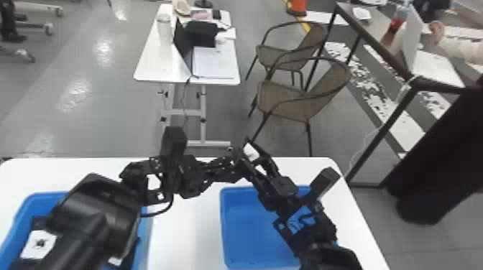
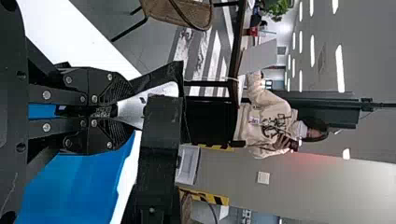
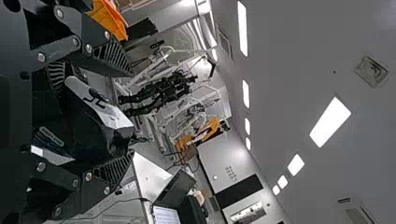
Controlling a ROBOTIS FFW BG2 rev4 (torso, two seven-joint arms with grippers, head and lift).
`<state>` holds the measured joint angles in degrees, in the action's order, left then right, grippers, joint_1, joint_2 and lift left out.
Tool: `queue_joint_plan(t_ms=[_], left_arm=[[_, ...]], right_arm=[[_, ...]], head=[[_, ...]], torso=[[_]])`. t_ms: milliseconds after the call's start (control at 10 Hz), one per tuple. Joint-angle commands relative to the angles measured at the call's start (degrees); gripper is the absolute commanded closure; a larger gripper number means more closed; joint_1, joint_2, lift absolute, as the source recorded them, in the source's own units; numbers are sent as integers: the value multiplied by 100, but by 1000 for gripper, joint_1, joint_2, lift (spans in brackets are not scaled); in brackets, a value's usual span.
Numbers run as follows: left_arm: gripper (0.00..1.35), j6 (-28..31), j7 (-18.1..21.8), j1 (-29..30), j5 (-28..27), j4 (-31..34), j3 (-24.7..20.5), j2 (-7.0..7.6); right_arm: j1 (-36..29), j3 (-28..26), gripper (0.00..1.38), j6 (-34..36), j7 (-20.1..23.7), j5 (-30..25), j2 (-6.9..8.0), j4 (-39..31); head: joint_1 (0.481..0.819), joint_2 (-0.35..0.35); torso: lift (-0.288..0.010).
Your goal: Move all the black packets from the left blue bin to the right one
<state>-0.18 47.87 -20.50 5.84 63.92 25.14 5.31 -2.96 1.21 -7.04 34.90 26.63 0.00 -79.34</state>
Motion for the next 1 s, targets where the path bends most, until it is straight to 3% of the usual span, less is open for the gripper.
queue_joint_plan(t_ms=[0,100,200,300,400,600,800,900], left_arm=[[1079,9,12,29,13,-2,-18,5],[1069,0,12,73,13,7,-71,5],[1023,0,12,99,31,7,-115,-12],[811,-35,-15,126,49,16,-124,-12],[513,9,-85,222,-4,148,-247,-3],[298,158,-331,609,-92,622,-713,85],[209,633,-894,1312,5,1633,-1345,427],[-1,782,-1175,1708,295,2037,-1635,621]], right_arm=[[6,-7,1035,-140,-80,-52,5,42],[-38,-24,1210,-184,-194,-79,5,15],[-117,-42,1282,-280,-326,-79,5,-11],[-188,-68,1282,-324,-422,-17,5,-55],[-214,-121,1282,-324,-422,18,5,-46],[-328,-200,1282,-342,-484,79,5,-37],[-504,-385,1282,-342,-537,158,5,59],[-583,-472,1282,-342,-545,194,5,147]], head=[[695,-188],[695,-190],[695,-193],[695,-196],[695,-202],[695,-202],[695,-179],[695,-149]], torso=[[0],[0],[0],[0],[0],[0],[0],[0]])
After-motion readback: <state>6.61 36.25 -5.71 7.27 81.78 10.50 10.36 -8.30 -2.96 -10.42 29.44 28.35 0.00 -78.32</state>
